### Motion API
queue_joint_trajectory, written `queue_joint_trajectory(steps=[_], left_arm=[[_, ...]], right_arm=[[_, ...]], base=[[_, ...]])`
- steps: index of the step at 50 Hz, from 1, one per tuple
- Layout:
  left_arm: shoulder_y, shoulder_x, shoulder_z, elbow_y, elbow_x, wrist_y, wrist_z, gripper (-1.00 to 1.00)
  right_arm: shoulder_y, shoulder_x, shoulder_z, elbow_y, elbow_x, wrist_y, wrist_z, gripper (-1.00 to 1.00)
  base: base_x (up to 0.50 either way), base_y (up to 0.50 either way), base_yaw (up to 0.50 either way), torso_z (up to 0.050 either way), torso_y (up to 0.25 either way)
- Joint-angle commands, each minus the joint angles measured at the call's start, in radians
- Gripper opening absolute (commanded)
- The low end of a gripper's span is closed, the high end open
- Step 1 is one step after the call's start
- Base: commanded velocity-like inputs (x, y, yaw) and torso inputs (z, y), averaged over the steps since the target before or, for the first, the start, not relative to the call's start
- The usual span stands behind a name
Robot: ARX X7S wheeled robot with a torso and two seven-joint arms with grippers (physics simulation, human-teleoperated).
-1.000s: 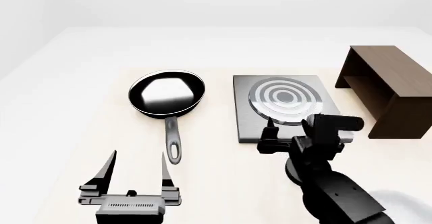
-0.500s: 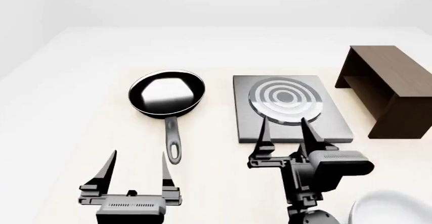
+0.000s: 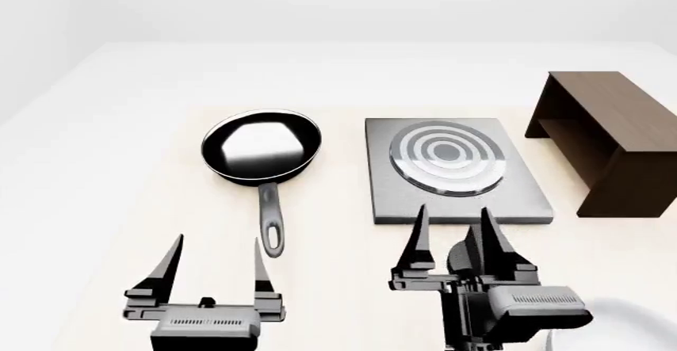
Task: Turn on the stove.
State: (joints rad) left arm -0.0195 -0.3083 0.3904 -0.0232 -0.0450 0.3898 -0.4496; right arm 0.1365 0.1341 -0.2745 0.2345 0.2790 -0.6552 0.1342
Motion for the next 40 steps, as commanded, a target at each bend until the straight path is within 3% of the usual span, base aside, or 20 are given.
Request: queue_joint_trajectory(steps=[1,19,28,40], left_arm=[[0.005,-0.004,0.004,0.016,0.010,-0.008,-0.007,1.00],[0.002,-0.010,0.012,0.019,0.022,-0.007,-0.011,1.00],[0.006,-0.011,0.014,0.024,0.020,-0.009,-0.015,1.00],[0.010,-0.014,0.017,0.048,0.017,-0.029,-0.020,1.00]], right_arm=[[-0.016,-0.009,0.005,0.089,0.009,-0.135,-0.026,1.00],[-0.021,-0.022,-0.017,0.143,-0.008,-0.203,-0.038,1.00],[-0.045,-0.030,0.028,0.090,-0.223,-0.229,0.057,1.00],[-0.050,-0.031,0.045,0.043,-0.292,-0.189,0.113,1.00]], base=[[0.00,0.00,0.00,0.000,0.000],[0.00,0.00,0.00,0.000,0.000],[0.00,0.00,0.00,0.000,0.000],[0.00,0.00,0.00,0.000,0.000]])
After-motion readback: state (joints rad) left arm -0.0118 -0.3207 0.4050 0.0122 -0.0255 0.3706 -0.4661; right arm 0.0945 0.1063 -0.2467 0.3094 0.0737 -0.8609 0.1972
